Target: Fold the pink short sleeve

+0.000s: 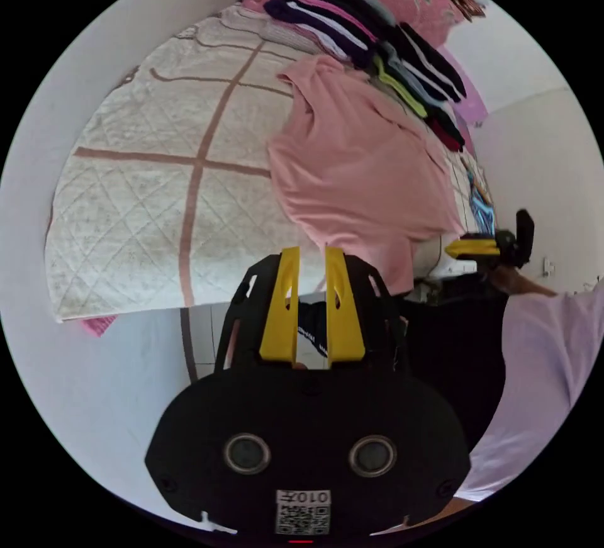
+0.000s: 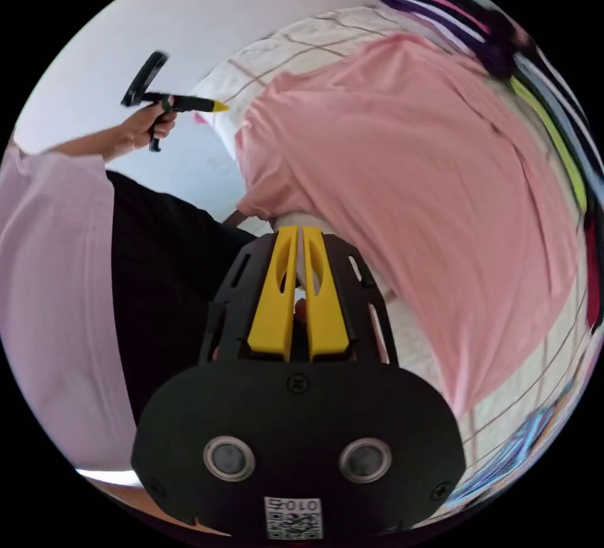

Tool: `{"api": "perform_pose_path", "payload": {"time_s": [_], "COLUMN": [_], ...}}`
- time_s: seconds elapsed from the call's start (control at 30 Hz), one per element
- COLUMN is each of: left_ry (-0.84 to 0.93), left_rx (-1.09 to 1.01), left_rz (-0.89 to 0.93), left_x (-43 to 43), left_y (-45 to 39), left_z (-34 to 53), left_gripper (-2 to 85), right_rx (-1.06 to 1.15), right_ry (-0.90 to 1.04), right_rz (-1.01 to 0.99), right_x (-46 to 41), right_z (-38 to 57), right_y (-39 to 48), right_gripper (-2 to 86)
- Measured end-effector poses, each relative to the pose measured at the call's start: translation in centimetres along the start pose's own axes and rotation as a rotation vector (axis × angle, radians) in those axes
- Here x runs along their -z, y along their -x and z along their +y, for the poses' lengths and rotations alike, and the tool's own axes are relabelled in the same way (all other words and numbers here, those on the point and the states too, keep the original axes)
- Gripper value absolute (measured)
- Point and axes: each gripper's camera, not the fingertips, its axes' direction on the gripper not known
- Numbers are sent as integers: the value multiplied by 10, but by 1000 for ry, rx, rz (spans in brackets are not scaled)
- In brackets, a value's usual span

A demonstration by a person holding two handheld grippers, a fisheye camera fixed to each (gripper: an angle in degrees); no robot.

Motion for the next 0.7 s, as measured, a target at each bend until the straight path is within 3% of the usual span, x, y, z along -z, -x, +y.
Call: {"api": "perform_pose_path", "payload": {"time_s": [0.17, 0.7], "left_ry": [84, 228], "left_rx": [-10, -18], "left_rz": [128, 201], "left_x": [-36, -76], "left_y": [-5, -3], "left_z": [8, -8], "left_gripper": [44, 1], "right_rx": [170, 135], "right_ry": [96, 288], "right_rz": [-1, 173], "right_x": [-30, -58], "right_z": [-52, -103], "right_y": [29, 45], "right_gripper": [80, 39]}}
